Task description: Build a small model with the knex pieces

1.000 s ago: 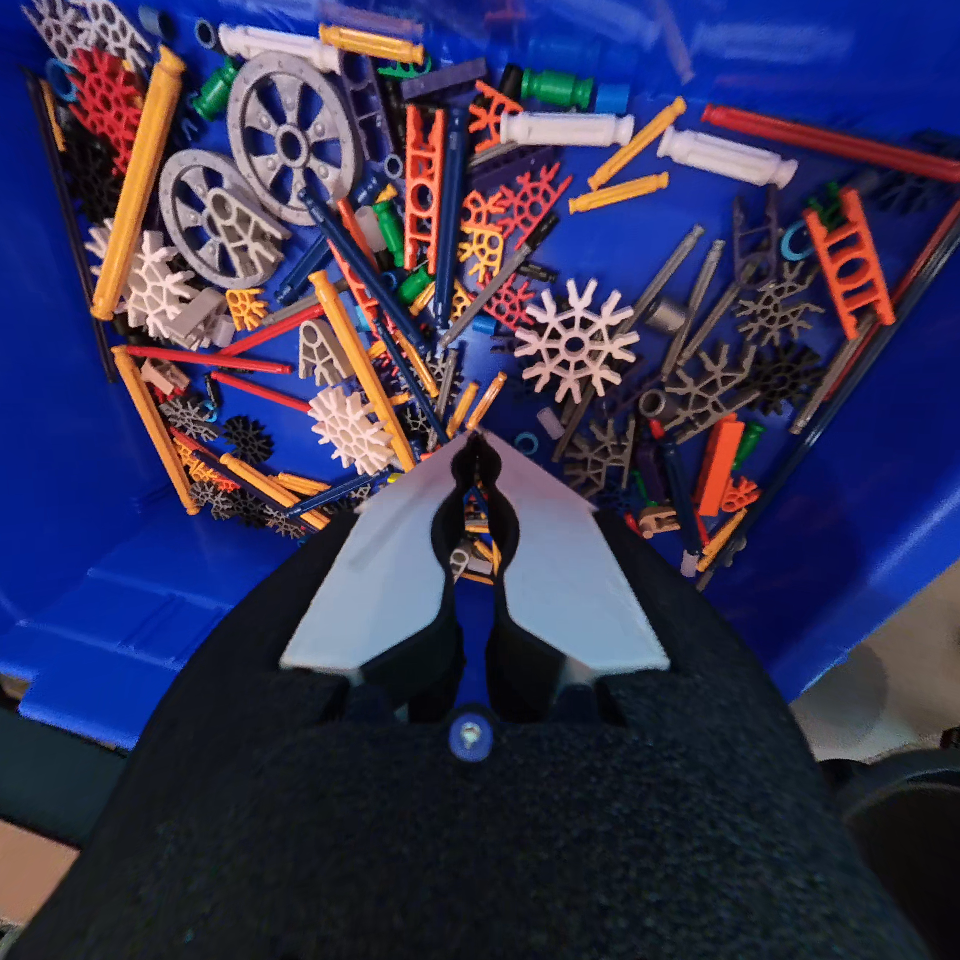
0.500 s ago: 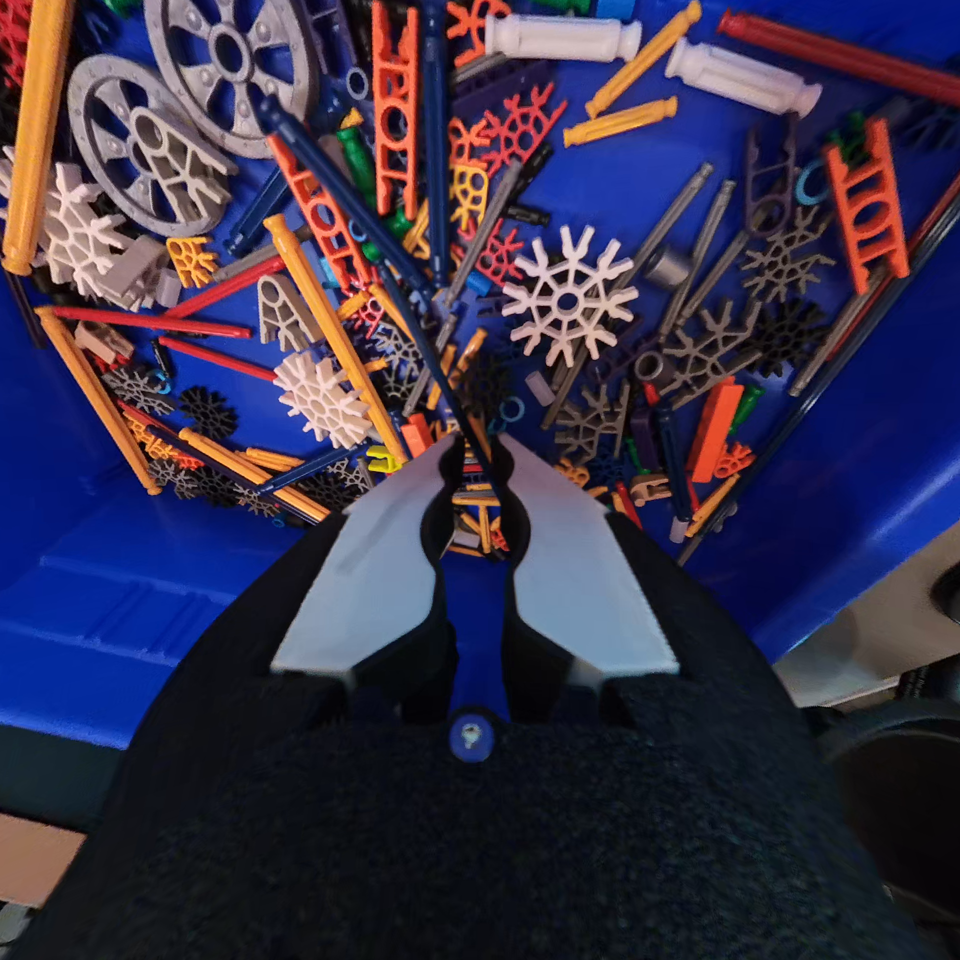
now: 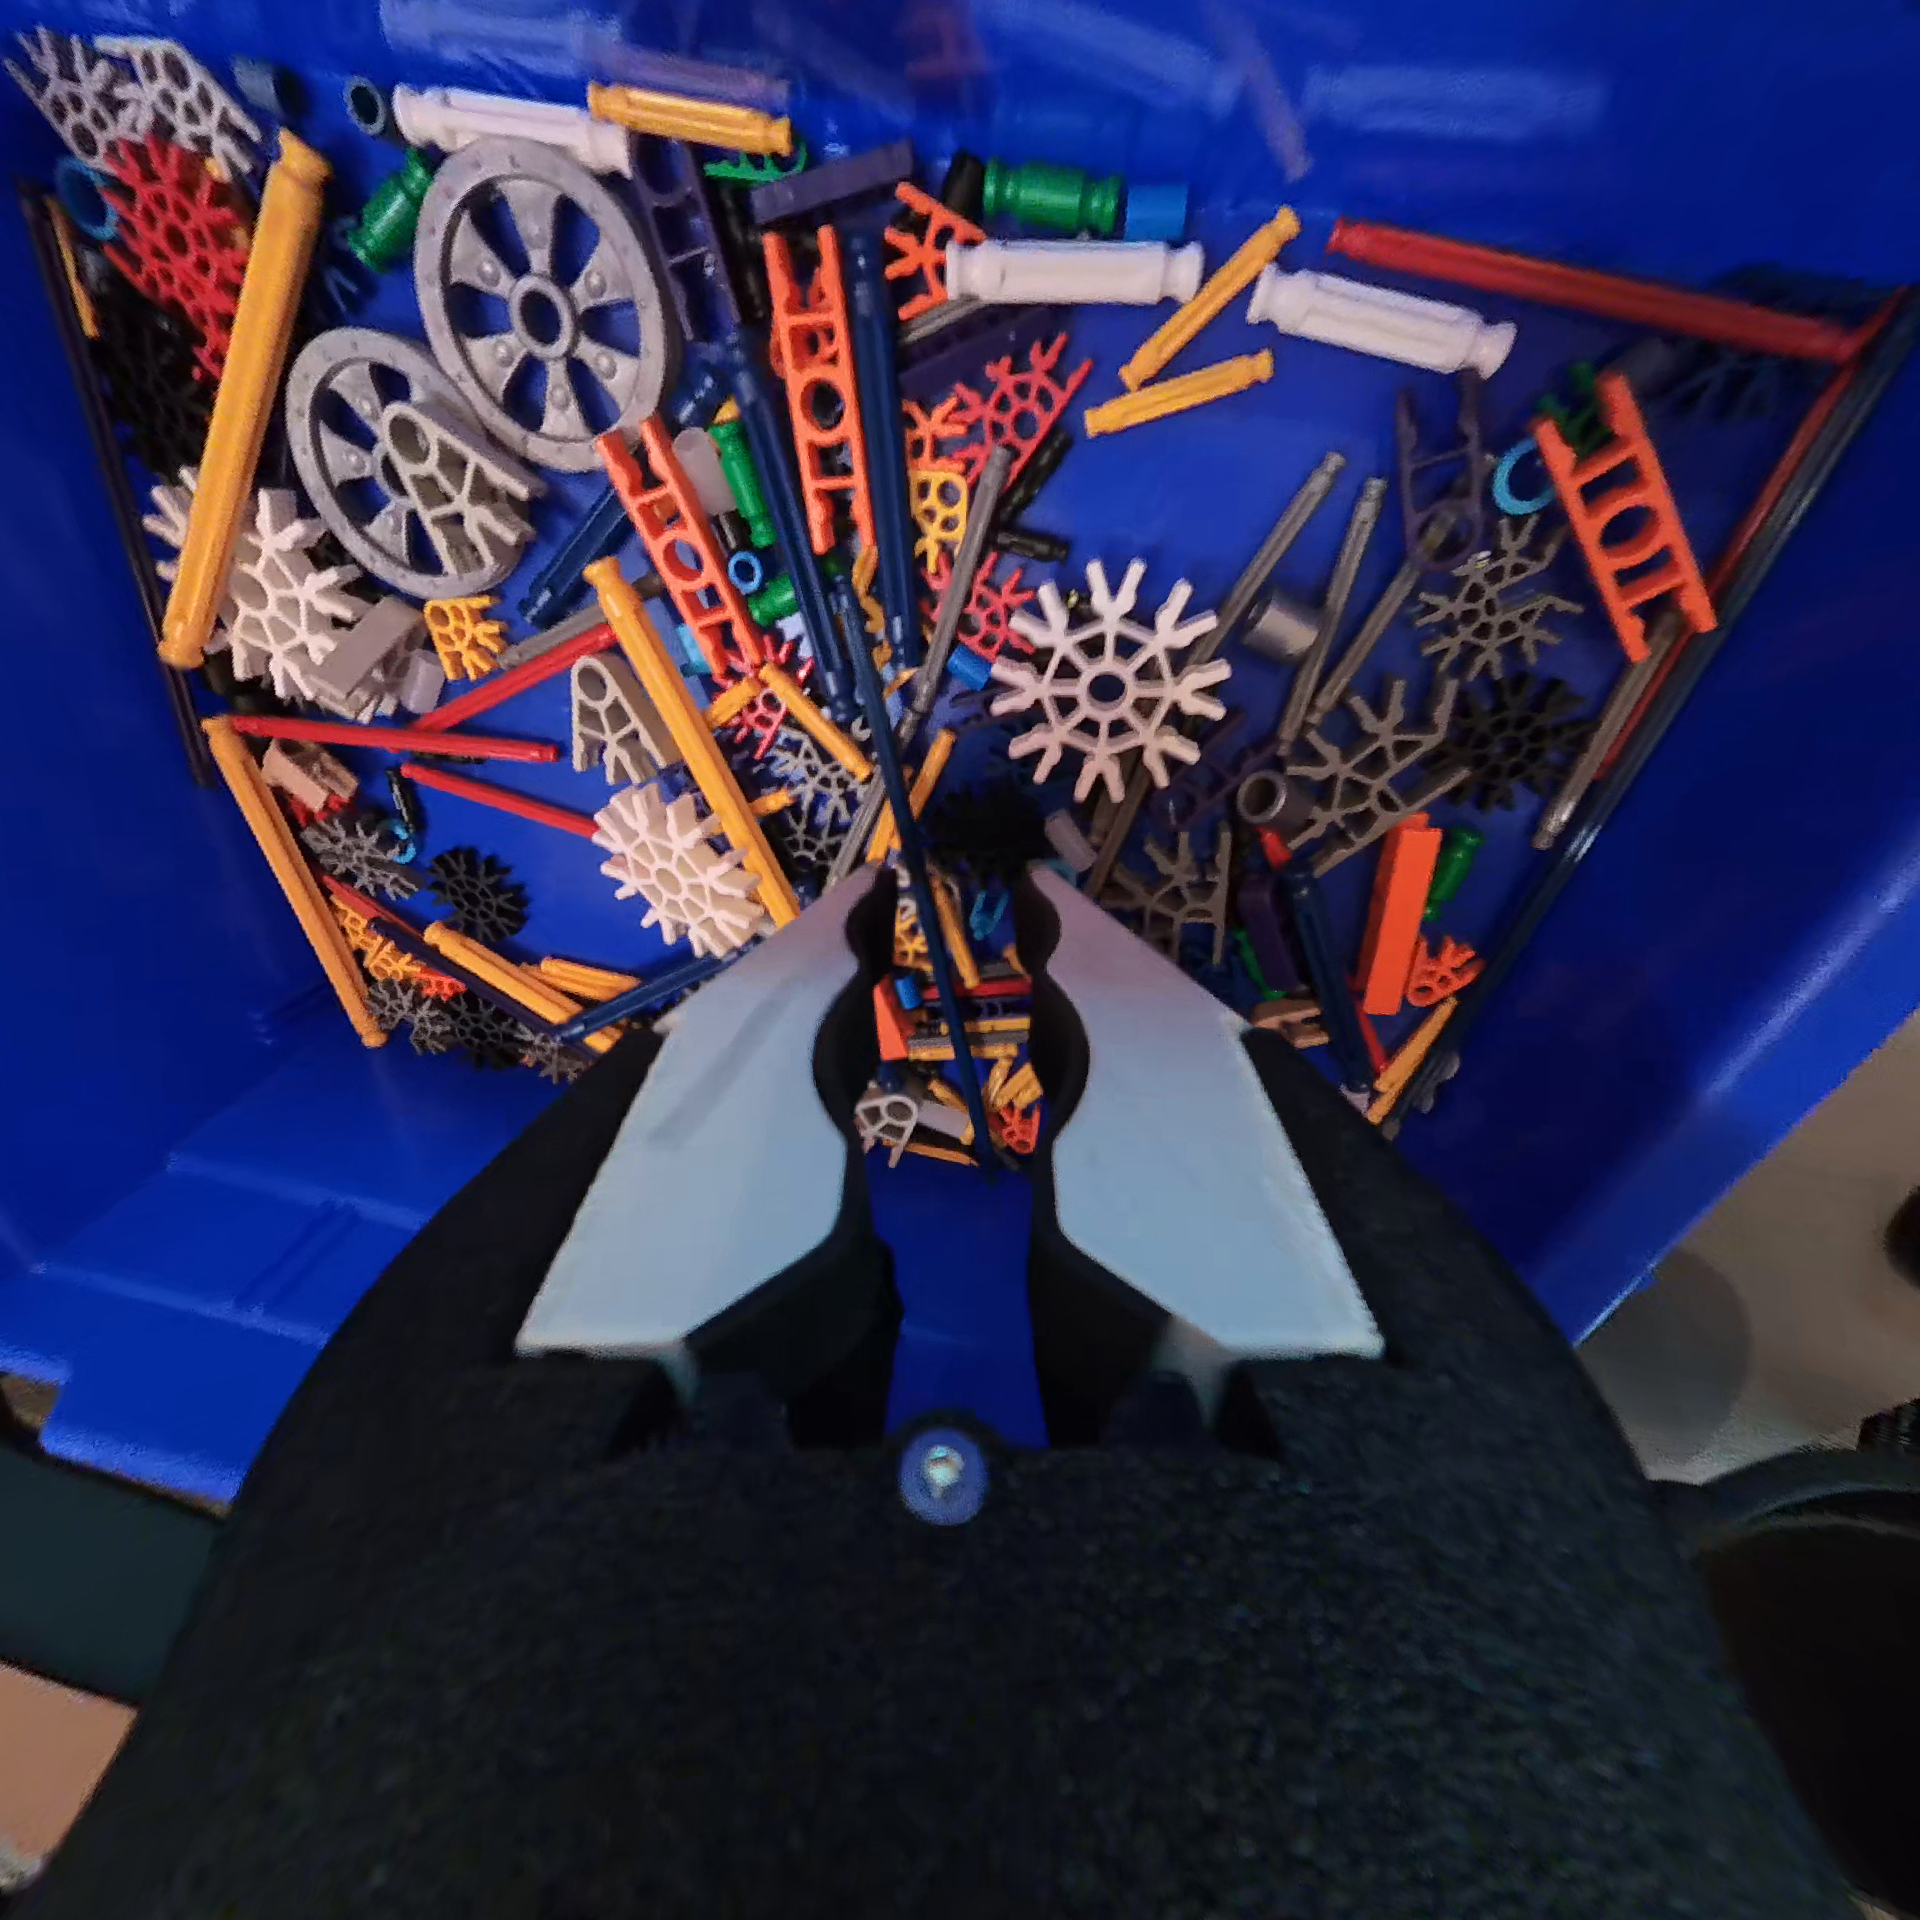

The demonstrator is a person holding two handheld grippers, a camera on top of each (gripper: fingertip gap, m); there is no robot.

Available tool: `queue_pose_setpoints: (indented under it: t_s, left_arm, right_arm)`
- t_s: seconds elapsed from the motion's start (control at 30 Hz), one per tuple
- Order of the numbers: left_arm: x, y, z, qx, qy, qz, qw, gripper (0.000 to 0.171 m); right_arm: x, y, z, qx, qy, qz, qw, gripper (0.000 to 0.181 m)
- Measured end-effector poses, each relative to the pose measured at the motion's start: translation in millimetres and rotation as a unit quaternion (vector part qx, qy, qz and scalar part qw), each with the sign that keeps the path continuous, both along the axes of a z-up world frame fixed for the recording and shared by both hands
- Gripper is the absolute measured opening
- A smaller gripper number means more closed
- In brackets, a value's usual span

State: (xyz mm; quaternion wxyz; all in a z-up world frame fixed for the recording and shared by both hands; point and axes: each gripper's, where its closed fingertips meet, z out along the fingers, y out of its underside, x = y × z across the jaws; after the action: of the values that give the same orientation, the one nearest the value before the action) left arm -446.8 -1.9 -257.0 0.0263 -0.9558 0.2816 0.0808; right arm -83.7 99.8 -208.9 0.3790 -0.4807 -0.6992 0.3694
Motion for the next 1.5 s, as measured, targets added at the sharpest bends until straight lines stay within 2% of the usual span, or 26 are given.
queue_pose_setpoints:
  t_s: [0.17, 0.43, 0.63, 0.7, 0.73, 0.87, 0.93, 1.13, 1.23, 1.37, 1.4, 1.43, 1.5]
  left_arm:
    - [6.5, 2.3, -4.1, 0.001, -0.015, -0.014, 1.000, 0.017]
    - [7.5, 2.0, -5.2, -0.002, -0.033, 0.003, 0.999, 0.016]
    - [11.8, 7.2, -4.8, 0.015, -0.037, -0.019, 0.999, 0.015]
    - [12.6, 7.8, -3.9, 0.026, -0.031, -0.024, 0.999, 0.010]
    - [10.8, 10.3, -2.6, 0.039, -0.024, -0.023, 0.999, 0.000]
    - [10.4, 5.7, -5.5, 0.037, -0.026, -0.015, 0.999, 0.000]
    - [12.7, 5.7, -3.8, 0.033, -0.035, -0.010, 0.999, 0.011]
    - [20.7, 1.3, -4.3, -0.003, -0.072, -0.008, 0.997, 0.023]
    - [17.1, 3.1, -8.9, -0.007, -0.062, -0.009, 0.998, 0.024]
    - [22.2, 3.2, -10.2, -0.010, -0.078, -0.012, 0.997, 0.015]
    - [22.3, 4.2, -10.3, -0.007, -0.078, -0.013, 0.997, 0.011]
    - [19.9, 6.7, -10.6, 0.003, -0.070, -0.012, 0.997, 0.000]
    - [19.2, 4.4, -10.4, 0.002, -0.069, -0.009, 0.998, 0.000]
  right_arm:
    - [0.5, 0.6, -0.8, -0.001, -0.001, -0.001, 1.000, 0.011]
    - [0.9, 0.9, -1.7, -0.004, 0.001, 0.001, 1.000, 0.011]
    - [1.7, 2.6, -4.5, -0.004, -0.002, 0.000, 1.000, 0.010]
    - [2.1, 3.3, -4.4, -0.005, -0.002, -0.001, 1.000, 0.010]
    - [2.2, 3.7, -4.4, -0.005, -0.002, -0.001, 1.000, 0.010]
    - [2.4, 4.2, -5.4, -0.004, -0.003, -0.001, 1.000, 0.010]
    - [2.4, 4.4, -6.0, -0.004, -0.004, -0.001, 1.000, 0.010]
    - [2.5, 5.5, -6.2, -0.007, -0.004, -0.003, 1.000, 0.010]
    - [2.6, 6.0, -6.4, -0.007, -0.004, -0.004, 1.000, 0.010]
    - [2.6, 5.8, -7.0, -0.006, -0.006, -0.003, 1.000, 0.009]
    - [2.6, 5.7, -7.1, -0.005, -0.006, -0.003, 1.000, 0.009]
    - [2.7, 5.8, -7.1, -0.005, -0.006, -0.003, 1.000, 0.009]
    - [2.9, 6.3, -6.9, -0.005, -0.005, -0.004, 1.000, 0.009]
